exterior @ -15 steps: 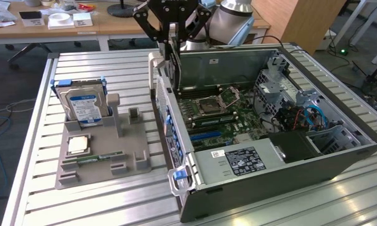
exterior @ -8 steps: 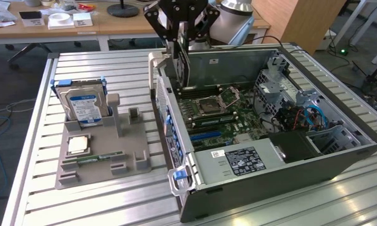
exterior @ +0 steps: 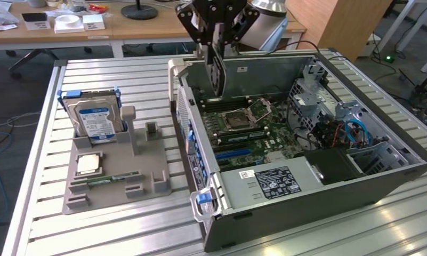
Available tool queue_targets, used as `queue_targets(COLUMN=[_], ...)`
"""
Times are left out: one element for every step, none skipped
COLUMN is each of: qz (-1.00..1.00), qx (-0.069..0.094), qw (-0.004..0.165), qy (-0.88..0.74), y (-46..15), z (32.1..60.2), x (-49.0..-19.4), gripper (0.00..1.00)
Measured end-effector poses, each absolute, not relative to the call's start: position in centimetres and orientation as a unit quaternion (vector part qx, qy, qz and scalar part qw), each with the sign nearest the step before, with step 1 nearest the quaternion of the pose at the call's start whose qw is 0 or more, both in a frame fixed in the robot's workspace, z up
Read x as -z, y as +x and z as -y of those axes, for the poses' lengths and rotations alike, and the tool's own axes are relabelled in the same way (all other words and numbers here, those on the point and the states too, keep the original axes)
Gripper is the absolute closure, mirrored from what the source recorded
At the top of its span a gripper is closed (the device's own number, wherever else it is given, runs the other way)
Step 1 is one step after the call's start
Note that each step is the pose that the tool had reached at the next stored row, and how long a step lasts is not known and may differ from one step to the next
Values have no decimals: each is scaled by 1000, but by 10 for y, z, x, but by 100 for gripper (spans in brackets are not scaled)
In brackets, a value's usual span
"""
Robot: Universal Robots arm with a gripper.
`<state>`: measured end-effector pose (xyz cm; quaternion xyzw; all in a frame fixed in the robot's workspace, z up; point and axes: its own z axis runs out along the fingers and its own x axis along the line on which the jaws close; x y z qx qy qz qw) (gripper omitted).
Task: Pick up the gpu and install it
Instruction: 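Pick up the gpu and move the gpu toward the slot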
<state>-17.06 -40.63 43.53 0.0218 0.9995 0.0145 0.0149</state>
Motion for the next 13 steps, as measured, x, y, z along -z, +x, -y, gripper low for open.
queue_targets(qz=[-1000, -1000, -1000, -1000, -1000, -1000, -1000, -1000, -1000, -1000, -1000, -1000, -1000], qx=[-14, -14, -14, -14, -14, -14, -14, -14, -15, -14, -14, -14, -14], qw=[15, 15, 15, 15, 15, 15, 15, 15, 15, 15, 15, 15, 15], qy=[22, 22, 22, 22, 22, 22, 22, 22, 22, 22, 22, 22, 22], y=[-168, -165, -161, -158, -155, -151, -148, -144, -141, -138, -134, -131, -128], z=[406, 405, 404, 403, 403, 402, 401, 401, 400, 399, 398, 398, 397], x=[-435, -435, -435, -435, -435, -435, -435, -435, -435, -435, -435, -435, -435], gripper=[74, 74, 74, 74, 74, 74, 74, 74, 74, 74, 74, 74, 74])
